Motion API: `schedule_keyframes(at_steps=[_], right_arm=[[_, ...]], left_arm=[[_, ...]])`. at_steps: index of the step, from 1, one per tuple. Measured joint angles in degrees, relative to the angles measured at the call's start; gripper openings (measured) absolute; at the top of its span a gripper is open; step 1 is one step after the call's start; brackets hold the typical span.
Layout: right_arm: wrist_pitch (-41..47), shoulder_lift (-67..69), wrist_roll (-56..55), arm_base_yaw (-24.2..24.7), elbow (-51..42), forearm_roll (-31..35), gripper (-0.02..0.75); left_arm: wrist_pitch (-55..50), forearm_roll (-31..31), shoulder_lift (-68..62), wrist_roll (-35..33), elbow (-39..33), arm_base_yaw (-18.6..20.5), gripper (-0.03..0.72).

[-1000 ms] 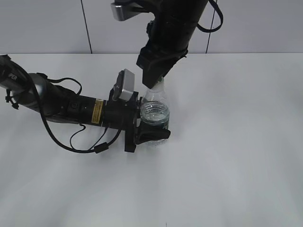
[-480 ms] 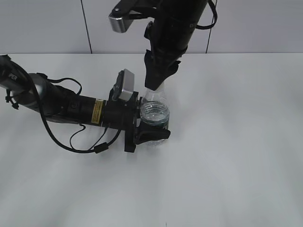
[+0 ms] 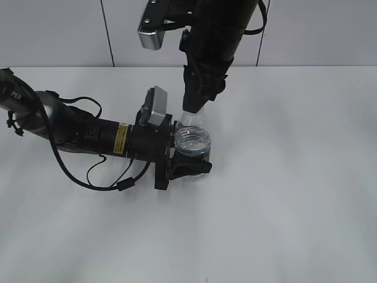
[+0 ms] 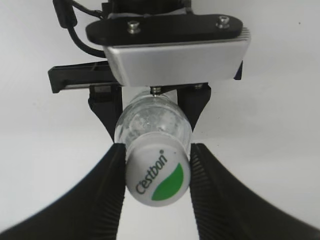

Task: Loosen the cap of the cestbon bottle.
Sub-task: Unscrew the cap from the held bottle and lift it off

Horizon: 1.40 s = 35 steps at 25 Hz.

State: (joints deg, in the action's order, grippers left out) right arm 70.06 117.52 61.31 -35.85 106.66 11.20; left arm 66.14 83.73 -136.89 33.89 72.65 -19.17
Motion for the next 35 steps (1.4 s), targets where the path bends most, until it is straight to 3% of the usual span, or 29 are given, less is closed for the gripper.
schedule_keyframes(at_steps=[23,35], right_arm=[[0.06,-0.11,1.57,-0.18,0.07,-0.88,0.305],[0.06,-0.11,1.28,-0.18,0.07,-0.60,0.406]], left_arm=[[0.22,0.20,0.00,0.00,0.00,0.00,0.410],[0.63,0.84,0.00,0.00,0.00,0.06,0.410]])
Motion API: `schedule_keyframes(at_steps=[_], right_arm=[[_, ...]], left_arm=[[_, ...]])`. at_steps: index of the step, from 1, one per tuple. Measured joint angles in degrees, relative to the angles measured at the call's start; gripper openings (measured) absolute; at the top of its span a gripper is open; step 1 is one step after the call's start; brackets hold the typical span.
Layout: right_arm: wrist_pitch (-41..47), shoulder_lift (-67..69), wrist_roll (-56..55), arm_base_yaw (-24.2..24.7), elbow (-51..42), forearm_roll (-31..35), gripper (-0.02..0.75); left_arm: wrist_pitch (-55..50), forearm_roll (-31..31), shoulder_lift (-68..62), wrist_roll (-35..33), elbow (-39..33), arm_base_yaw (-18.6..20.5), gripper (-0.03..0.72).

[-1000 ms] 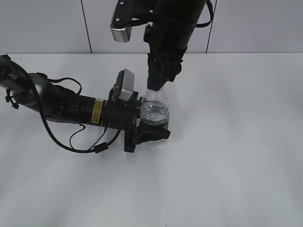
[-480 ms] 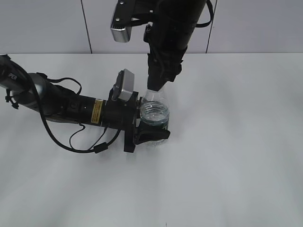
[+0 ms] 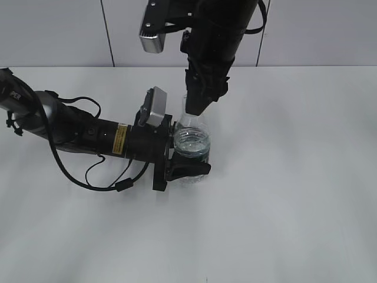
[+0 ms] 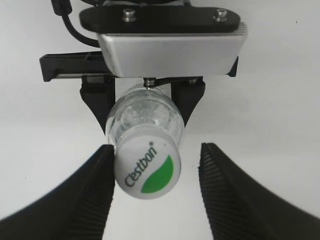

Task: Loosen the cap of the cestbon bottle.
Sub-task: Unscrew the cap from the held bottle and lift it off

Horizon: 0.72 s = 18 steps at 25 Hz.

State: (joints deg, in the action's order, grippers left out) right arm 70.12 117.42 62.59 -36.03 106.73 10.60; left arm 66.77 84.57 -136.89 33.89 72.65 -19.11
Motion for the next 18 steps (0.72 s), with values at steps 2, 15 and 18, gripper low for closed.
schedule_keyframes(at_steps=[2,15,18], right_arm=[[0.00,0.00,-1.19,0.00,0.06,0.17,0.419],[0.04,-1.25,-19.69,0.00,4.26,1.39,0.426],[0.04,-2.06,-29.78,0.00,4.26,1.64,0.426]], left_arm=[[0.00,0.07,0.00,0.00,0.00,0.00,0.410],[0.17,0.36,0.00,0.01,0.00,0.04,0.410],[0.17,0.29,0.00,0.01,0.00,0.06,0.410]])
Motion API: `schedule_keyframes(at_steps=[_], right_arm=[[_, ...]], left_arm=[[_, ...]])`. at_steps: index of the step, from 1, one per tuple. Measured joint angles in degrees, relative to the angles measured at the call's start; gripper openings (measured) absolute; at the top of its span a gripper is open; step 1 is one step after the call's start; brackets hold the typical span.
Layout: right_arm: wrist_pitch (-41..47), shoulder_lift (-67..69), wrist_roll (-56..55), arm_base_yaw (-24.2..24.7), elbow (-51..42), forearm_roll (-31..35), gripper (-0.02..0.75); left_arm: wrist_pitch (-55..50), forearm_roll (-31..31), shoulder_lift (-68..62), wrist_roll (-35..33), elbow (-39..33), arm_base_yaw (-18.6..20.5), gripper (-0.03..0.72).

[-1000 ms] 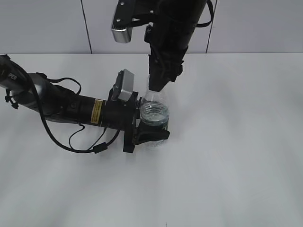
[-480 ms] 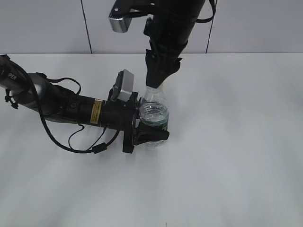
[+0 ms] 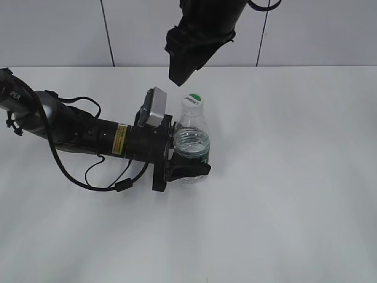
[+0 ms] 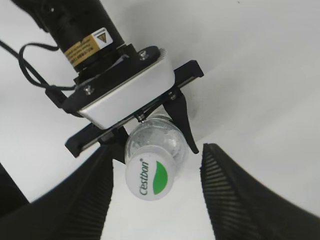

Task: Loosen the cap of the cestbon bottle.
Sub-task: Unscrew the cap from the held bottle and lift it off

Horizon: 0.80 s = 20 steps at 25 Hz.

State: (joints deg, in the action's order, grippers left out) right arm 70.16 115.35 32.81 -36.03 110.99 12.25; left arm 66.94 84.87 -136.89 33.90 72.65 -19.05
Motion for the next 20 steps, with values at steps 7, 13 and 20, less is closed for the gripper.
schedule_keyframes(at_steps=[7,13,20], right_arm=[[0.00,-0.59,-27.70,0.00,0.00,0.15,0.426],[0.00,-0.59,-40.28,0.00,-0.75,-4.09,0.426],[-0.02,-0.59,-44.00,0.00,-2.86,-3.02,0.426]], left_arm=[[0.00,-0.06,0.00,0.00,0.00,0.00,0.410],[0.00,-0.06,0.00,0.00,0.00,0.00,0.410],[0.00,-0.06,0.00,0.00,0.00,0.00,0.410]])
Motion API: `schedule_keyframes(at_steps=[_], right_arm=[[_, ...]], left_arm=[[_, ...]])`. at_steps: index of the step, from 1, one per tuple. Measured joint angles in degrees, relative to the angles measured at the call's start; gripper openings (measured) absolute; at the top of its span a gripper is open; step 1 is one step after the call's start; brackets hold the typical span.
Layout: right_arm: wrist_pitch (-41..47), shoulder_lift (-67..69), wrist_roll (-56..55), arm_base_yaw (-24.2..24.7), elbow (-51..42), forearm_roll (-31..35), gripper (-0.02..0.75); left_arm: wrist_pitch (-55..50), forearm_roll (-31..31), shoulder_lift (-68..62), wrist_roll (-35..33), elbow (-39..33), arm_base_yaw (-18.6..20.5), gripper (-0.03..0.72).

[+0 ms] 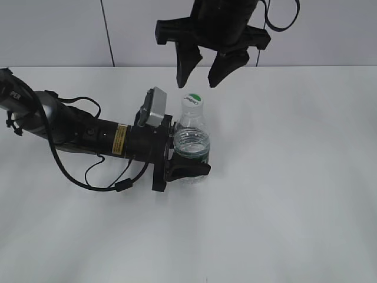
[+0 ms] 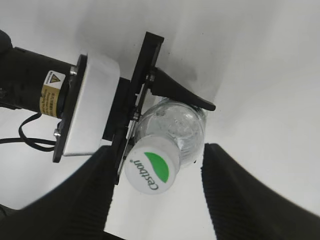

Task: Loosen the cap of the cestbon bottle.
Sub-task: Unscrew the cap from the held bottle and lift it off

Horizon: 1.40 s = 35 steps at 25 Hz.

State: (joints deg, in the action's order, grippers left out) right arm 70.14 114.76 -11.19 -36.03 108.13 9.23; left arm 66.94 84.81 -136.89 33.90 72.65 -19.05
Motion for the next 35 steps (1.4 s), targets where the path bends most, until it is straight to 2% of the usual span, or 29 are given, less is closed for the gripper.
schedule_keyframes(at_steps=[17,35], right_arm=[[-0.05,0.00,-1.10,0.00,-2.62,4.31,0.426],[-0.05,0.07,-1.28,0.00,-2.62,3.63,0.426]], left_arm=[[0.00,-0.05,0.00,0.00,0.00,0.00,0.410],[0.00,-0.05,0.00,0.00,0.00,0.00,0.410]])
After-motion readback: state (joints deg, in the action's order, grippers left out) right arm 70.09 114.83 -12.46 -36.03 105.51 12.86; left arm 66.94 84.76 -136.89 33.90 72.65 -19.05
